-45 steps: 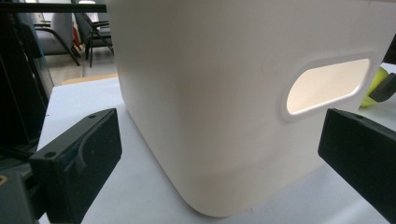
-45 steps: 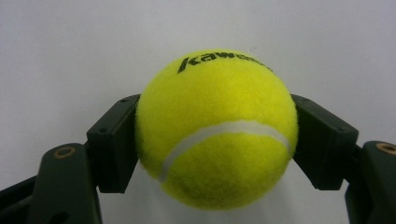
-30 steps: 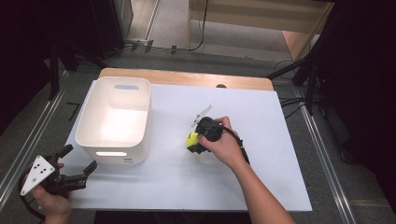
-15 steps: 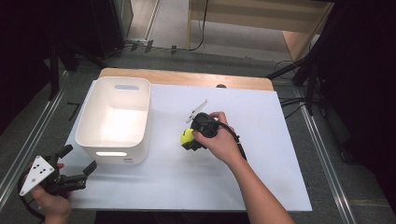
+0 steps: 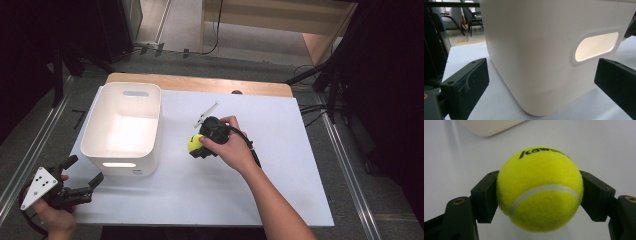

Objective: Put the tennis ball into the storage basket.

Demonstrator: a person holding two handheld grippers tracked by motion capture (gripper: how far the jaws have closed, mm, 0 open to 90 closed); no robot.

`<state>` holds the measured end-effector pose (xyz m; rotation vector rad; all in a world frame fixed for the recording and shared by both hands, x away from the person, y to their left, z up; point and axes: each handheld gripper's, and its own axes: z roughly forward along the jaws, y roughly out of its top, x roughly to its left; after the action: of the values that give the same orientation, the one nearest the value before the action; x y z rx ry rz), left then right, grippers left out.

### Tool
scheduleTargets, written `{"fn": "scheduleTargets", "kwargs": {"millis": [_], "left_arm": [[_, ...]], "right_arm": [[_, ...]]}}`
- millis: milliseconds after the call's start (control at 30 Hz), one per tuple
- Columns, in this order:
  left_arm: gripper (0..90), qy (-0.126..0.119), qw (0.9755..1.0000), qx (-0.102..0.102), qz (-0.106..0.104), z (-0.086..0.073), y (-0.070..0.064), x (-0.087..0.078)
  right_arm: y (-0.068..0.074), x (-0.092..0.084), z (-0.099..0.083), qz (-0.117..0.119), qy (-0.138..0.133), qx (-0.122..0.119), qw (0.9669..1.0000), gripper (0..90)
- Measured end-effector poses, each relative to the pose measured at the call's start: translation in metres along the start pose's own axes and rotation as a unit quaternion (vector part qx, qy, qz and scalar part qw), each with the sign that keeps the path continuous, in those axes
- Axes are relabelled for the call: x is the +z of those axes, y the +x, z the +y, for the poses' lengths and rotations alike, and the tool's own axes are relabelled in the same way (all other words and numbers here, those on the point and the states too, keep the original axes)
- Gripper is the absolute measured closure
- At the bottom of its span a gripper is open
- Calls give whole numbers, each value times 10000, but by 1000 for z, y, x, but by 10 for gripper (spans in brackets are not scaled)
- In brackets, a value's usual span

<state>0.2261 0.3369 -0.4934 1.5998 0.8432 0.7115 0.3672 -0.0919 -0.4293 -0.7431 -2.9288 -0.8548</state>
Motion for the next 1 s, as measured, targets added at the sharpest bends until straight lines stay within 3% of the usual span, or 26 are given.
{"fn": "scheduleTargets", "kwargs": {"millis": [1000], "left_arm": [[0, 29, 10000, 33, -44, 0, -1, 0]], "right_arm": [[8, -10, 30, 221, -80, -206, 9995, 236]]}}
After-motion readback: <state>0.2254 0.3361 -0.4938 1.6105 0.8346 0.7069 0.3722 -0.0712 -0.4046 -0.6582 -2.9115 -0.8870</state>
